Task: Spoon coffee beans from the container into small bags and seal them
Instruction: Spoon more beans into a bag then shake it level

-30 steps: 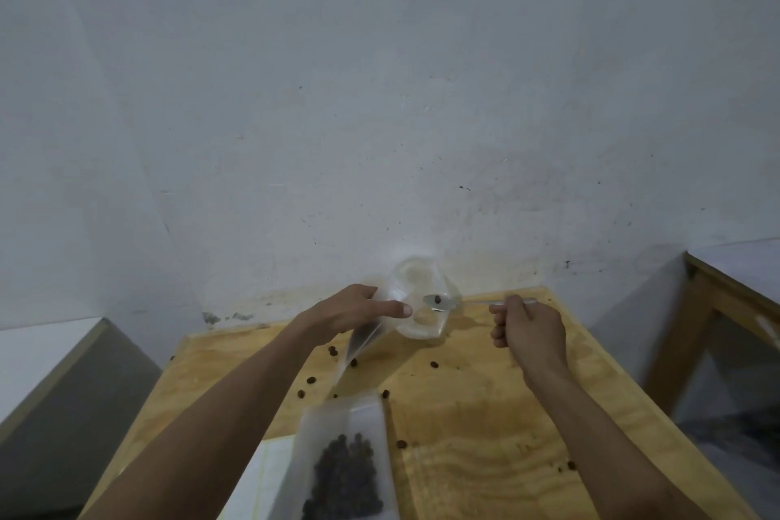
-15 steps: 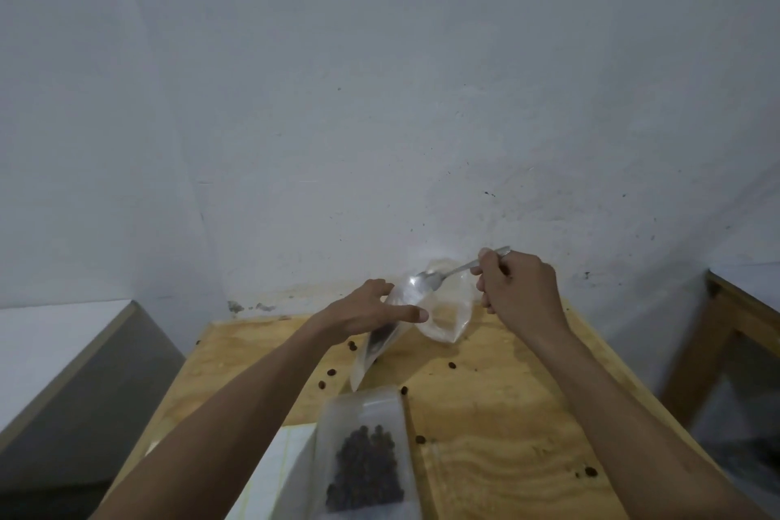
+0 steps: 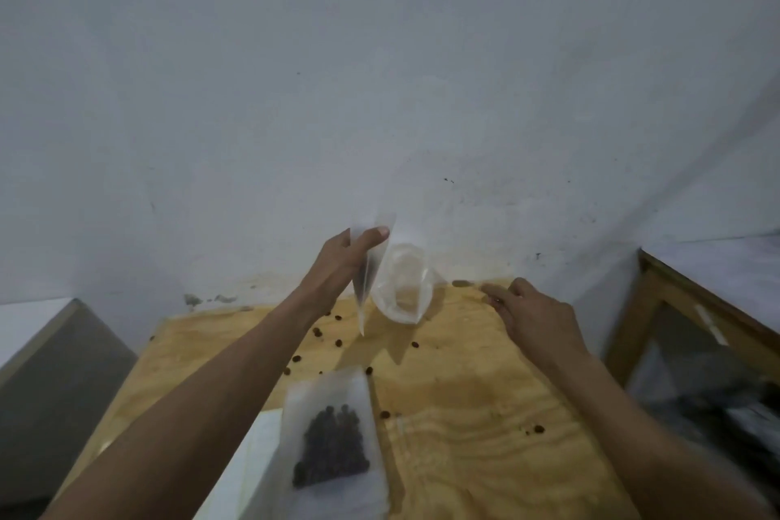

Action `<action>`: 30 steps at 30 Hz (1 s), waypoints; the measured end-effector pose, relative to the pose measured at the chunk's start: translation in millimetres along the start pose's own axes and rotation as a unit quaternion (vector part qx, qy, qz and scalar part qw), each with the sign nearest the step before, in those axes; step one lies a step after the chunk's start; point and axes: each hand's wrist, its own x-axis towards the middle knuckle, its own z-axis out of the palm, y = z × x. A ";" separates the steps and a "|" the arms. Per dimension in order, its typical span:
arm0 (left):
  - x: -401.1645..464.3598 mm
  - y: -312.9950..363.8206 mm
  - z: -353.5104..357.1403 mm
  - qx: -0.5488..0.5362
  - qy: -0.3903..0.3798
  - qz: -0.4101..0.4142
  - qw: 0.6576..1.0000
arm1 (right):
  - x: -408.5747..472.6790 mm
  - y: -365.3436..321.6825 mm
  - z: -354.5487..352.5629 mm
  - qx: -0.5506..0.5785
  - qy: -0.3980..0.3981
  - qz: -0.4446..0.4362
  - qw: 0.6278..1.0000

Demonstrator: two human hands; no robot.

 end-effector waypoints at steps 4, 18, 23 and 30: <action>0.2 6.0 14.5 -0.027 -0.007 -0.001 1.000 | -27.8 8.3 19.8 -0.048 -0.018 -0.059 0.997; -15.7 13.9 25.1 -0.036 -0.039 -0.017 0.998 | -46.0 -1.9 19.2 -0.100 -0.143 -0.094 0.980; -22.0 16.6 28.1 -0.095 -0.071 -0.059 0.991 | -21.0 -31.9 -11.1 0.144 -0.165 0.074 0.973; -31.3 28.0 28.2 -0.277 -0.101 -0.084 0.952 | 26.5 -99.4 -48.8 0.599 -0.206 0.192 0.749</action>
